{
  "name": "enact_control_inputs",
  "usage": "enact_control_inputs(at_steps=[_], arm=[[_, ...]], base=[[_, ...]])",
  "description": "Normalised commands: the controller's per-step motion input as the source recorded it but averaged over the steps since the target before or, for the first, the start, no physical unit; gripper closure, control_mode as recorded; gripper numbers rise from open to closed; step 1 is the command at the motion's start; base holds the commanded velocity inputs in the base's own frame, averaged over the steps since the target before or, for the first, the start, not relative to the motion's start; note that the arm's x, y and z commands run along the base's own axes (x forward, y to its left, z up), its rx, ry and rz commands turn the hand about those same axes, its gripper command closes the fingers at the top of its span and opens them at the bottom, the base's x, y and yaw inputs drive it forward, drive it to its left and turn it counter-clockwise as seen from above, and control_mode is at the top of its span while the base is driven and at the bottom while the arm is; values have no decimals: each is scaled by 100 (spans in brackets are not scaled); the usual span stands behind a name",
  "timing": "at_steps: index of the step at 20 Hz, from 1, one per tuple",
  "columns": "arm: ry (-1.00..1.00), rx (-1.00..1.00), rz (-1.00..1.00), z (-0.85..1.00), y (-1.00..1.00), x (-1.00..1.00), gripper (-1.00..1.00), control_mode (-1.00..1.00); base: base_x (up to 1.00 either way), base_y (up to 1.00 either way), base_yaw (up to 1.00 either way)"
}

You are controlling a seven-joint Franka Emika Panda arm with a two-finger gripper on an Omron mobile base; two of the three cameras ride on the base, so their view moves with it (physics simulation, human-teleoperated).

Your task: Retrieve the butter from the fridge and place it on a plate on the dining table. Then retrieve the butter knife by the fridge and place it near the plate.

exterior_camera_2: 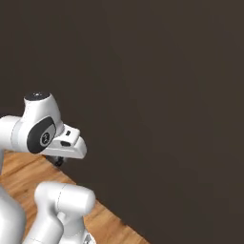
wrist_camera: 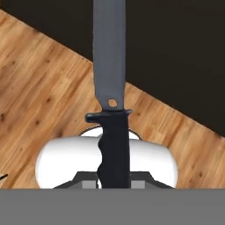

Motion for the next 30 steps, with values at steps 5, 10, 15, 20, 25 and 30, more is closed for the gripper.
enact_control_inputs(at_steps=[5, 10, 15, 20, 25, 30], arm=[[0, 0, 0, 0, 0, 0, 100, 100], [0, 0, 0, 0, 0, 0, 100, 100], [0, 0, 0, 0, 0, 0, 100, 100], [0, 0, 0, 0, 0, 0, 100, 100], [0, 0, 0, 0, 0, 0, 100, 100], [0, 0, 0, 0, 0, 0, 100, 100]], base=[[0, 13, 86], [2, 5, 90], [5, 0, 88], [2, 0, 80], [12, 0, 81], [20, 0, 73]])
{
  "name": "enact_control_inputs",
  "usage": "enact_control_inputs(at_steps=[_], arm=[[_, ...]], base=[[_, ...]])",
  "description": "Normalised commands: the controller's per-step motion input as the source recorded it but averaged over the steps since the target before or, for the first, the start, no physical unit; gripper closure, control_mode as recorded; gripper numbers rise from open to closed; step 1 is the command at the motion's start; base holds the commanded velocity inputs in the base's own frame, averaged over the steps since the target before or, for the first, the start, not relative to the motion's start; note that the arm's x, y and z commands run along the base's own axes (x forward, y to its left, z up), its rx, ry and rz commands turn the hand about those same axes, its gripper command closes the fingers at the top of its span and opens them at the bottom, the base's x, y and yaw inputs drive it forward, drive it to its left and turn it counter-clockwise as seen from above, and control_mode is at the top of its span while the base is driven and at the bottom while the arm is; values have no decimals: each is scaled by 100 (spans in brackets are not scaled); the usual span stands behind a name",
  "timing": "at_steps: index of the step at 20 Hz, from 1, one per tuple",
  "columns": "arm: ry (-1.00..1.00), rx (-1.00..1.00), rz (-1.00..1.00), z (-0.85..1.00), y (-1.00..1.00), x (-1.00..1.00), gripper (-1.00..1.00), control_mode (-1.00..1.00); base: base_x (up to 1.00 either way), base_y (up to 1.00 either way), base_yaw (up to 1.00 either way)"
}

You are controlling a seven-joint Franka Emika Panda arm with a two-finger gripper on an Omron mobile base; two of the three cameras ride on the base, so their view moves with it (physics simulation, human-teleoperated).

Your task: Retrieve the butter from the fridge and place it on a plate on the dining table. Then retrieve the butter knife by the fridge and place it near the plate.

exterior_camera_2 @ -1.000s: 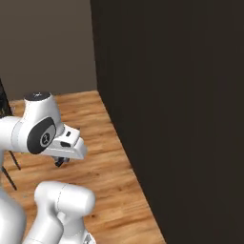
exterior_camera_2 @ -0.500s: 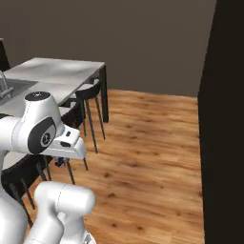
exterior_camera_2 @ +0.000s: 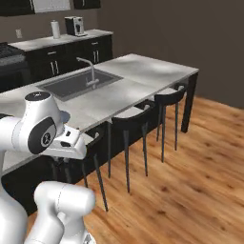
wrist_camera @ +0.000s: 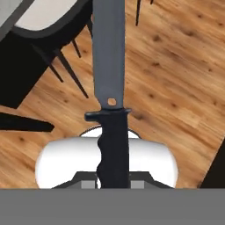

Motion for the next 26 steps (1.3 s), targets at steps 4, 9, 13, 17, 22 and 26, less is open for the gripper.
enact_control_inputs(at_steps=[4, 9, 13, 17, 22, 26], arm=[[0, 0, 0, 0, 0, 0, 100, 100], [0, 0, 0, 0, 0, 0, 100, 100], [0, 0, 0, 0, 0, 0, 100, 100], [0, 0, 0, 0, 0, 0, 100, 100], [0, 0, 0, 0, 0, 0, 100, 100], [0, 0, 0, 0, 0, 0, 100, 100]], base=[[27, -1, 73], [6, -18, 64], [2, -40, 32], [29, -56, 38], [40, -76, 43], [9, -62, 34]])
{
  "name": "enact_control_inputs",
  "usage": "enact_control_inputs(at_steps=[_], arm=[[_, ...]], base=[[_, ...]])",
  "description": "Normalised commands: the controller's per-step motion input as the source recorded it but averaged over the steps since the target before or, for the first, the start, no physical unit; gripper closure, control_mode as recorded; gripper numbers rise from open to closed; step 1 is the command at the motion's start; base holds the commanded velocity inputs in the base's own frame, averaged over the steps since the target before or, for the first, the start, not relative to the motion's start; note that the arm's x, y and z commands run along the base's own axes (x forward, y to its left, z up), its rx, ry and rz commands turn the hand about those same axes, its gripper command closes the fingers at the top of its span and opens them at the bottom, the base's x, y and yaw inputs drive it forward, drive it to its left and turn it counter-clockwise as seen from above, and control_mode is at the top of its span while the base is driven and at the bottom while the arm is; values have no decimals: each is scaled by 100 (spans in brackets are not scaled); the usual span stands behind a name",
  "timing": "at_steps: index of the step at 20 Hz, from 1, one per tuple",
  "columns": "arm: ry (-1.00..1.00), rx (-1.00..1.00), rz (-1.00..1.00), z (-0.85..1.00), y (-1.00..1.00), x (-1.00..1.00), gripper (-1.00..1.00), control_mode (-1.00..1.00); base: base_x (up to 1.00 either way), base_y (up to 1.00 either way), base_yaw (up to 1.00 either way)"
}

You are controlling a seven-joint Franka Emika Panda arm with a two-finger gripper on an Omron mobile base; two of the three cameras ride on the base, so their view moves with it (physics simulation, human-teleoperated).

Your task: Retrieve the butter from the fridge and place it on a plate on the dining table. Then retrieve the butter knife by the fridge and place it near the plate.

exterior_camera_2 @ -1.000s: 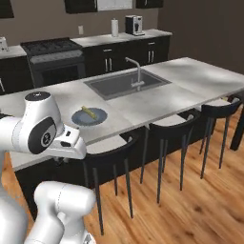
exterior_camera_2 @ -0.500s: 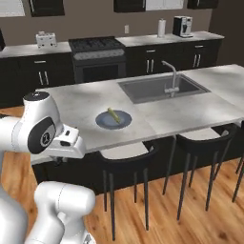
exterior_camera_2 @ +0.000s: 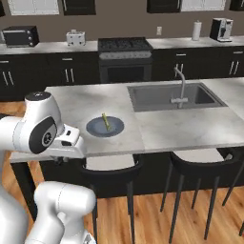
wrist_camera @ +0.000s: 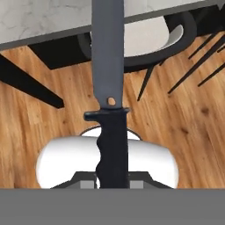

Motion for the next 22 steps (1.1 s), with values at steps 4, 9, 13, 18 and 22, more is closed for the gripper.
enact_control_inputs(at_steps=[4, 9, 13, 18, 22], arm=[[0, 0, 0, 0, 0, 0, 100, 100], [0, 0, 0, 0, 0, 0, 100, 100], [0, 0, 0, 0, 0, 0, 100, 100], [0, 0, 0, 0, 0, 0, 100, 100], [0, 0, 0, 0, 0, 0, 100, 100]], base=[[2, -66, 27], [2, -73, 25], [18, -73, 24], [28, -67, 27], [39, -15, 26]])
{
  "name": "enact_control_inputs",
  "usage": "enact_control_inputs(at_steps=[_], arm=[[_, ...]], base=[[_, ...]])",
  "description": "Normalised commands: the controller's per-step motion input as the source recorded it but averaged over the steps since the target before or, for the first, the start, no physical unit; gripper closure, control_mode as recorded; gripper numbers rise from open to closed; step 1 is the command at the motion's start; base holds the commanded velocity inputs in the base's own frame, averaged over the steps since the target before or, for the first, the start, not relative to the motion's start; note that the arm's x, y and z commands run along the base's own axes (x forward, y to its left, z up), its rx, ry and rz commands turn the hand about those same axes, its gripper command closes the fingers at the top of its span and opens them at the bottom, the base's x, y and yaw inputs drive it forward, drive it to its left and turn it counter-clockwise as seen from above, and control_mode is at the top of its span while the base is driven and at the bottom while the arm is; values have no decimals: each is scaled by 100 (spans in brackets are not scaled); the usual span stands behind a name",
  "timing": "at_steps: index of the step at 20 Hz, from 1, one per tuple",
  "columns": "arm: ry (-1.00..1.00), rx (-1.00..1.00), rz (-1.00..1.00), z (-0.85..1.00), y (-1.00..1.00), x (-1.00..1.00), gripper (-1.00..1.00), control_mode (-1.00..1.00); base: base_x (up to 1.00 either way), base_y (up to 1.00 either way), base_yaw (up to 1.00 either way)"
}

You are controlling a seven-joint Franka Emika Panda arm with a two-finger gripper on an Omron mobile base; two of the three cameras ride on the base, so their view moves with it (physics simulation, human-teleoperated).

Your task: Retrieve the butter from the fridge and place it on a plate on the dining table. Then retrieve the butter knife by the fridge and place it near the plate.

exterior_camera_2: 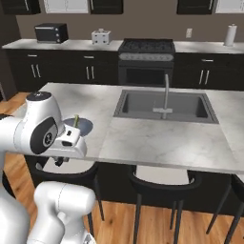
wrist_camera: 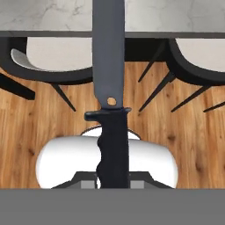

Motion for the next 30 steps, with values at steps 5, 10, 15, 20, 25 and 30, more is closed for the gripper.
enact_control_inputs(at_steps=[5, 10, 15, 20, 25, 30], arm=[[0, 0, 0, 0, 0, 0, 100, 100], [0, 0, 0, 0, 0, 0, 100, 100], [0, 0, 0, 0, 0, 0, 100, 100], [0, 0, 0, 0, -1, 39, 100, -100], [0, 0, 0, 0, -12, 87, 100, -100], [6, 2, 1, 0, -22, 100, 100, -100]], base=[[36, 0, 16], [24, 0, 3], [28, 0, 0], [0, 0, 0], [0, 0, 0], [0, 0, 0]])
